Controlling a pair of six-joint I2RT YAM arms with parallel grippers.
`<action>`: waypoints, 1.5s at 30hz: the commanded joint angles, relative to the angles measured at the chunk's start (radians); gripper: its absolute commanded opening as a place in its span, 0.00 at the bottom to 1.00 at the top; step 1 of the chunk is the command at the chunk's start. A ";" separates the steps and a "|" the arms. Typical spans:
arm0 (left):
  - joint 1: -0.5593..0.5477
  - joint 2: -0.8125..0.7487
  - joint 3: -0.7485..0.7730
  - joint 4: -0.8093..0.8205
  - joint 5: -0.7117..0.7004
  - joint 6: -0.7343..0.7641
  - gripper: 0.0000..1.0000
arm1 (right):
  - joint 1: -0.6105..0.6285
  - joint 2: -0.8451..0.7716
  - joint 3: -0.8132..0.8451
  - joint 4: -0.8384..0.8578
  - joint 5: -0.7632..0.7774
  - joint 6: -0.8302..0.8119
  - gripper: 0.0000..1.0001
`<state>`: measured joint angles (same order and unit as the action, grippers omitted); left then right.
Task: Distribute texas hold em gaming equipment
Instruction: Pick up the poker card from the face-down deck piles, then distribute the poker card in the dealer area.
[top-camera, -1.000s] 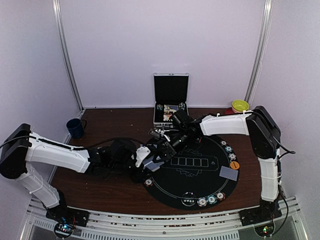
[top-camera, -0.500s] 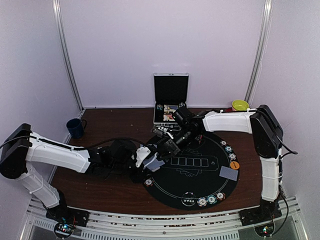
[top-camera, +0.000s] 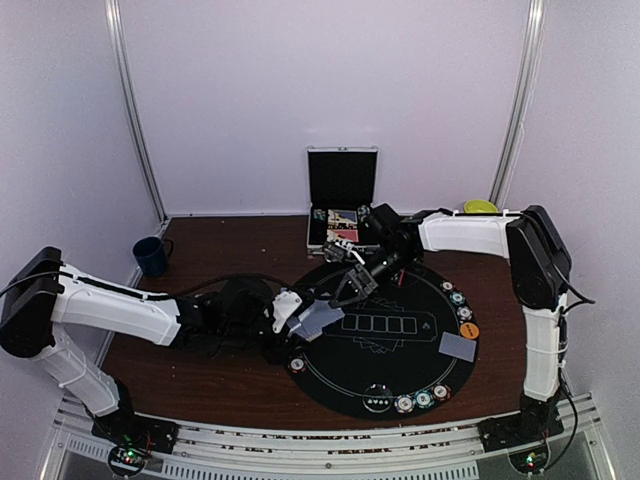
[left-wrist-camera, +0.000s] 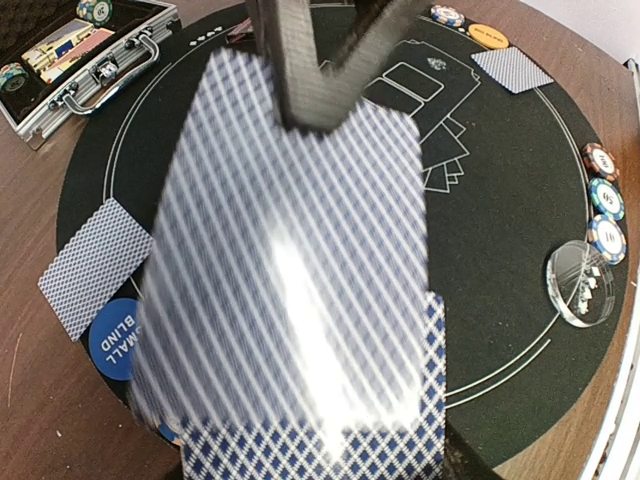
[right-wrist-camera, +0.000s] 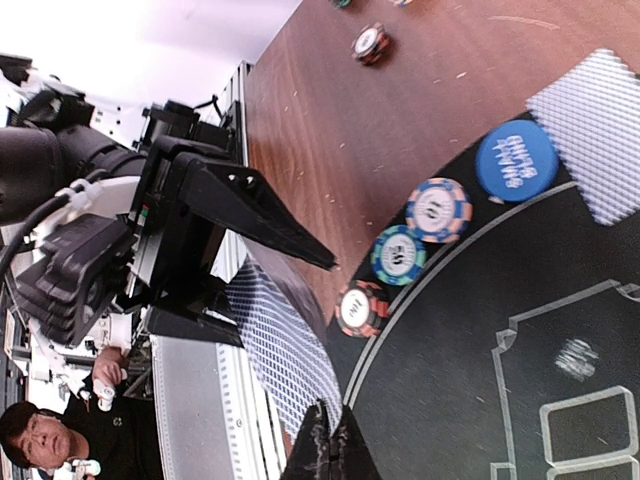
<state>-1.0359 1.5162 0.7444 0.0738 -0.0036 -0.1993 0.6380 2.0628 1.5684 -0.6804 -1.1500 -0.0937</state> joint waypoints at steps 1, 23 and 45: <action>-0.003 -0.011 0.023 0.041 0.000 0.011 0.53 | -0.050 -0.061 0.017 -0.054 -0.048 -0.050 0.00; -0.004 -0.051 0.018 0.025 -0.028 0.007 0.53 | -0.083 0.130 0.297 -0.667 0.178 -0.561 0.00; -0.004 -0.102 0.006 0.016 -0.037 0.007 0.53 | 0.144 0.203 0.145 -0.677 0.274 -0.651 0.00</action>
<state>-1.0359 1.4445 0.7444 0.0509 -0.0391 -0.1993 0.7551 2.2589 1.7229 -1.3434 -0.8921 -0.7307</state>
